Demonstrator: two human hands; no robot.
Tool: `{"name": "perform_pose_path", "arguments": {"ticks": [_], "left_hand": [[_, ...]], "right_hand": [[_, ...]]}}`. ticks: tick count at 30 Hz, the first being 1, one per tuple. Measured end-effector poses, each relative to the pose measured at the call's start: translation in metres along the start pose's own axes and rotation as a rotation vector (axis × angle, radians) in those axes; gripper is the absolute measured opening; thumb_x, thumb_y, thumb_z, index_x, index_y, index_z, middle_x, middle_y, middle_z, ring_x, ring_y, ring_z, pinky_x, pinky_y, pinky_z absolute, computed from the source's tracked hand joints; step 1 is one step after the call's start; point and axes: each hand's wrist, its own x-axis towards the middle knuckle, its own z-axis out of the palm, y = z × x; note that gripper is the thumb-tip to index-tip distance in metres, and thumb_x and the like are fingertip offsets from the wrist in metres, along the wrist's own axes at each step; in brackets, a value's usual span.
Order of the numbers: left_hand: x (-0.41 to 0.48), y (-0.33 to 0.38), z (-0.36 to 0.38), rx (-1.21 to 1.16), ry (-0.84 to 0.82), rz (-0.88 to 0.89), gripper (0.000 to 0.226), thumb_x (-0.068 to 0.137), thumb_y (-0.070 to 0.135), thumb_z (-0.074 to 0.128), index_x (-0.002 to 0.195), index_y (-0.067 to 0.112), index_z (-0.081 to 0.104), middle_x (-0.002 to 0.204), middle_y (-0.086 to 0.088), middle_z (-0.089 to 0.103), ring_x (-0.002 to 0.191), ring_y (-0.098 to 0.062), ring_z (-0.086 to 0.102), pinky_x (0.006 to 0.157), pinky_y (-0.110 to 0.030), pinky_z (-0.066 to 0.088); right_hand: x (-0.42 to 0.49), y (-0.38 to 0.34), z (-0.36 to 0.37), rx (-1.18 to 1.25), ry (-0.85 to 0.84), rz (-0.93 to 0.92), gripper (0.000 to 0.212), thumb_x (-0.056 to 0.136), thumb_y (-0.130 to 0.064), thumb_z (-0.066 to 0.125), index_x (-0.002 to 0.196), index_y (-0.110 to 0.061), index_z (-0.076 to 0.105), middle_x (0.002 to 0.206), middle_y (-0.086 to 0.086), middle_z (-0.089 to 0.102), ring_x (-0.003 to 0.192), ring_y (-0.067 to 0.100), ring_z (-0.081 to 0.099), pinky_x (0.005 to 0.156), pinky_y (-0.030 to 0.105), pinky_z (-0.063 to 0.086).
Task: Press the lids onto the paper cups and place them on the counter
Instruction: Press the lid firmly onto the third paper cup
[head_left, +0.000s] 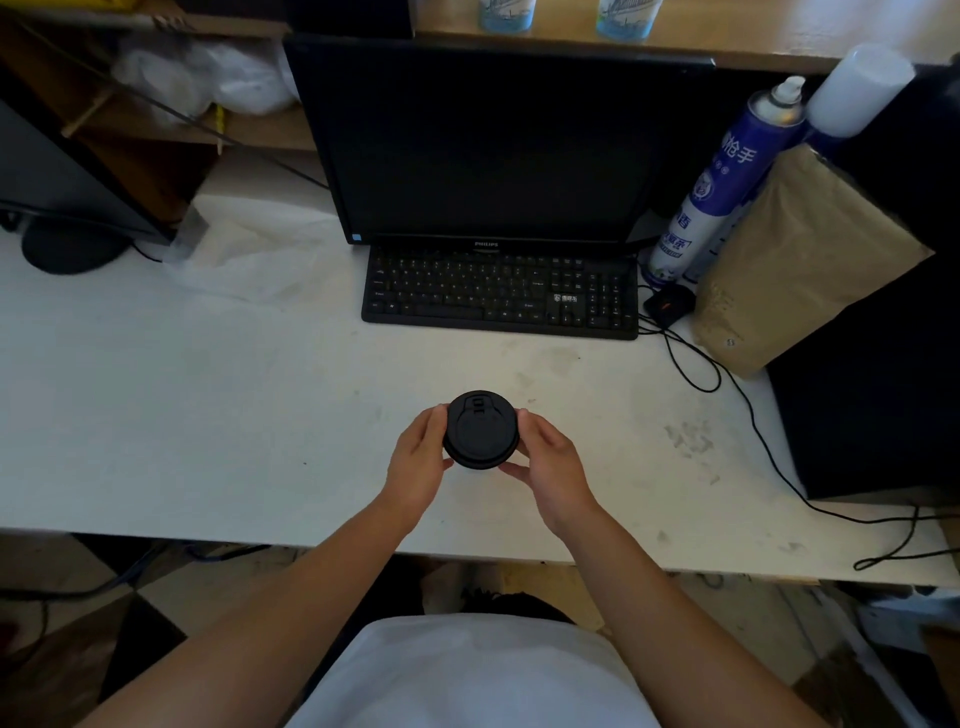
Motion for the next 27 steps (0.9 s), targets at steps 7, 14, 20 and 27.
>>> {"name": "perform_pose_path", "arguments": {"ticks": [7,14,20,27], "left_hand": [[0.0001,-0.0029,0.0014,-0.028,0.004,0.021,0.045,0.107,0.041,0.030,0.129,0.019,0.062,0.127,-0.006,0.064,0.122,-0.021,0.059,0.089,-0.029,0.057],[0.0015,-0.0042,-0.0005,-0.069,-0.009,0.006,0.044,0.107,0.042,0.031,0.129,0.022,0.063,0.127,-0.002,0.065,0.122,-0.019,0.058,0.087,-0.029,0.056],[0.0049,-0.0071,-0.0013,-0.038,0.008,0.047,0.041,0.108,0.038,0.031,0.126,0.019,0.063,0.124,-0.003,0.065,0.119,-0.018,0.060,0.084,-0.026,0.059],[0.0081,-0.0089,-0.0012,0.050,-0.006,0.122,0.043,0.110,0.033,0.026,0.126,0.017,0.062,0.117,-0.001,0.067,0.113,-0.013,0.063,0.087,-0.031,0.060]], "right_hand": [[0.0002,0.0022,0.0048,-0.057,0.037,-0.041,0.024,0.108,-0.033,0.045,0.111,-0.026,0.068,0.119,-0.003,0.068,0.116,0.015,0.062,0.087,0.033,0.060],[0.0037,0.0059,0.0054,-0.125,0.045,-0.063,0.033,0.109,-0.034,0.042,0.121,-0.015,0.066,0.123,0.002,0.066,0.115,0.015,0.061,0.087,0.034,0.061],[0.0053,0.0058,0.0073,-0.204,0.063,-0.087,0.033,0.110,-0.036,0.038,0.121,-0.018,0.064,0.122,0.001,0.064,0.112,0.016,0.061,0.090,0.040,0.061],[0.0017,0.0031,0.0095,-0.290,0.029,-0.172,0.029,0.112,-0.030,0.030,0.118,-0.021,0.056,0.106,-0.012,0.059,0.099,0.006,0.060,0.090,0.044,0.061]]}}
